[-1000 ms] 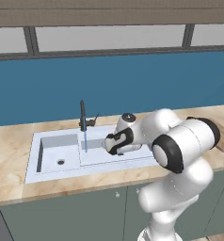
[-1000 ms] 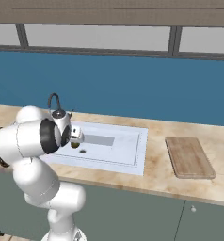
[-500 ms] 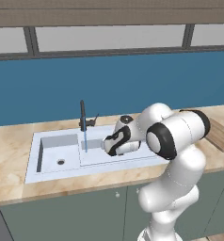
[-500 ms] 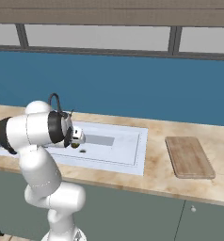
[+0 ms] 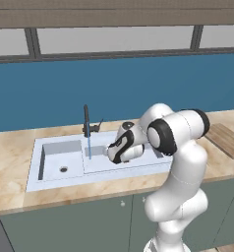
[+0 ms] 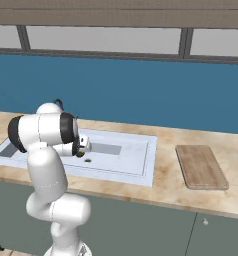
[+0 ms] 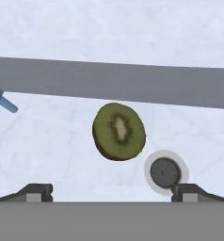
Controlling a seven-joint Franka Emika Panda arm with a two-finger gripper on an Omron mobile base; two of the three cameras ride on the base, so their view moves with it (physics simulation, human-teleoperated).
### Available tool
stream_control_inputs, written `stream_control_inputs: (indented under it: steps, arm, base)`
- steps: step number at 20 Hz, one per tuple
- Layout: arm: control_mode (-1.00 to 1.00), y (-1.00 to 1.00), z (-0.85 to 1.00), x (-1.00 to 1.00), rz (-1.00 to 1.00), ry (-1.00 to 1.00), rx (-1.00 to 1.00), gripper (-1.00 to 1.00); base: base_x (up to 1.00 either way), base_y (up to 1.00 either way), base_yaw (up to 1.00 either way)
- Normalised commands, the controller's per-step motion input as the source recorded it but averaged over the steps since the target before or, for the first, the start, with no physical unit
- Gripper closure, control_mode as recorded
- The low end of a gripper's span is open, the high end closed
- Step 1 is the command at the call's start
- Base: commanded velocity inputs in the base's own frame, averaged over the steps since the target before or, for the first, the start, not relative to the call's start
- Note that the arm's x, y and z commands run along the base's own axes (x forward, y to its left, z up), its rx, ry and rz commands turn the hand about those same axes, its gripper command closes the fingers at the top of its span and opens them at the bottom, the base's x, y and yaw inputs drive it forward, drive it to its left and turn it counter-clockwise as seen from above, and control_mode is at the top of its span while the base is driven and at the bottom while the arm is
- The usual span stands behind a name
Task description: Pick the kiwi from the sink and place it on the cutting board to airdry. Then turn off the sink faucet.
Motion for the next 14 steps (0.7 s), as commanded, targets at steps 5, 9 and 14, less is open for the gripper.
stream_control_inputs:
  steps: [5,9,14]
  arm:
    - [-1.0,0.05,-0.15,0.22,0.0,0.0,0.0,-1.0]
    - [-1.0,0.02,-0.14,0.22,0.0,0.0,0.0,-1.0]
    - [-1.0,0.01,-0.15,0.22,0.0,0.0,0.0,-1.0]
  base:
    - [0.0,0.0,0.0]
    - [0.0,0.0,0.0]
    - [0.0,0.0,0.0]
